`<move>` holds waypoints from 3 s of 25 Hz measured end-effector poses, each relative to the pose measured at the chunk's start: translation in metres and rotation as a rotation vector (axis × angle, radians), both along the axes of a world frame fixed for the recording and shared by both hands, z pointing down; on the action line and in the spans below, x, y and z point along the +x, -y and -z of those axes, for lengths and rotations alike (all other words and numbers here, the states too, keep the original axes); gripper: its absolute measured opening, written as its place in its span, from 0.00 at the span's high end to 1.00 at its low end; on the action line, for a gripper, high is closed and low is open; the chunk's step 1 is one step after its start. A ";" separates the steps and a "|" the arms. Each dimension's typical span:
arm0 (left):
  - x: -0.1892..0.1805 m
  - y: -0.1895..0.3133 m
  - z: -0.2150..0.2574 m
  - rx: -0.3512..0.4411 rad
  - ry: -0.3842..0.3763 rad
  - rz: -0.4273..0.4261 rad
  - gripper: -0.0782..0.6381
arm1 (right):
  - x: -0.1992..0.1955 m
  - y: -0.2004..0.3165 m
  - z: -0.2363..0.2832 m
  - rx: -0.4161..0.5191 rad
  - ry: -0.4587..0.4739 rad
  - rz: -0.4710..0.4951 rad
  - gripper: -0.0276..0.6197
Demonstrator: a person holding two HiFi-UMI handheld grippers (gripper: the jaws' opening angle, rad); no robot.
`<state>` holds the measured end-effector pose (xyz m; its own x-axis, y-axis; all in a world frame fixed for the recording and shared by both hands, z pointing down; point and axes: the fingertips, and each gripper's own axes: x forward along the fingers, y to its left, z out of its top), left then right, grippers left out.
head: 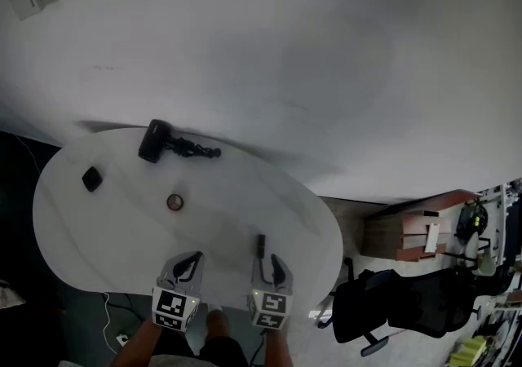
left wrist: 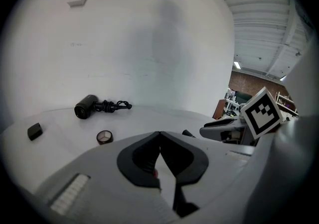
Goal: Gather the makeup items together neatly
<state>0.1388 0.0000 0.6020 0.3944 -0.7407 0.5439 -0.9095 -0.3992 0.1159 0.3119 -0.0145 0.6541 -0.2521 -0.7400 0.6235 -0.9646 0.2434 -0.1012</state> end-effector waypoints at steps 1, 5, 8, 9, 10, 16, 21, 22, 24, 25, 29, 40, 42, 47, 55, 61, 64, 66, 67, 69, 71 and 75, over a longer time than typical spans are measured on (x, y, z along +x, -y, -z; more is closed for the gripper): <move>-0.001 0.001 -0.001 -0.003 0.000 0.005 0.88 | 0.000 0.003 -0.006 -0.012 0.002 -0.001 0.68; -0.006 0.000 -0.012 -0.020 0.015 0.027 0.88 | -0.002 0.012 -0.029 -0.059 -0.012 0.022 0.64; -0.007 0.001 -0.016 -0.032 0.021 0.045 0.88 | -0.003 0.017 -0.035 -0.084 -0.012 0.035 0.64; -0.007 0.003 -0.015 -0.030 0.023 0.050 0.88 | -0.003 0.018 -0.036 -0.088 -0.010 0.039 0.64; -0.008 0.005 -0.015 -0.028 0.024 0.055 0.88 | -0.005 0.020 -0.037 -0.090 -0.009 0.046 0.64; -0.016 0.002 -0.023 -0.054 0.027 0.099 0.88 | -0.012 0.025 -0.048 -0.139 -0.024 0.092 0.64; -0.023 0.003 -0.020 -0.042 0.031 0.131 0.88 | -0.012 0.026 -0.053 -0.162 -0.060 0.106 0.79; -0.025 0.003 -0.019 -0.040 0.034 0.135 0.88 | -0.012 0.026 -0.054 -0.165 -0.062 0.110 0.79; -0.028 0.004 -0.015 -0.029 0.037 0.139 0.88 | -0.014 0.026 -0.054 -0.170 -0.063 0.120 0.80; -0.030 0.004 -0.013 -0.025 0.036 0.143 0.88 | -0.015 0.026 -0.053 -0.169 -0.062 0.126 0.80; -0.044 0.000 -0.010 -0.012 0.030 0.176 0.88 | -0.031 0.027 -0.036 -0.134 -0.049 0.168 0.80; -0.120 -0.018 0.034 0.078 0.048 0.332 0.88 | -0.138 0.019 0.023 -0.023 -0.003 0.408 0.80; -0.139 -0.025 0.042 0.091 0.051 0.368 0.88 | -0.162 0.014 0.036 -0.001 0.003 0.459 0.80; -0.183 -0.043 0.056 0.113 0.055 0.448 0.88 | -0.219 -0.001 0.055 0.035 0.007 0.576 0.80; -0.247 -0.073 0.069 0.128 0.057 0.546 0.88 | -0.310 -0.026 0.072 0.061 0.021 0.734 0.80; -0.288 -0.099 0.069 0.121 0.057 0.611 0.88 | -0.367 -0.047 0.075 0.066 0.010 0.846 0.80; -0.310 -0.112 0.066 0.112 0.050 0.668 0.88 | -0.394 -0.056 0.068 0.063 0.000 0.915 0.80; -0.324 -0.118 0.061 0.105 0.051 0.701 0.88 | -0.409 -0.060 0.060 0.058 -0.008 0.955 0.80; -0.330 -0.121 0.057 0.102 0.052 0.714 0.88 | -0.415 -0.062 0.055 0.055 -0.011 0.969 0.80; -0.341 -0.128 0.050 0.096 0.055 0.737 0.88 | -0.425 -0.065 0.045 0.046 -0.017 0.991 0.80; -0.350 -0.136 0.043 0.087 0.055 0.761 0.88 | -0.433 -0.069 0.034 0.033 -0.027 1.014 0.80; -0.362 -0.152 0.024 0.052 0.049 0.801 0.88 | -0.446 -0.077 0.009 0.001 -0.056 1.064 0.80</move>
<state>-0.2237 0.1524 0.5781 -0.2914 -0.8134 0.5034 -0.9252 0.3734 0.0678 -0.1339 0.0620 0.6452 -0.7406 -0.1566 0.6535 -0.2591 0.9638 -0.0627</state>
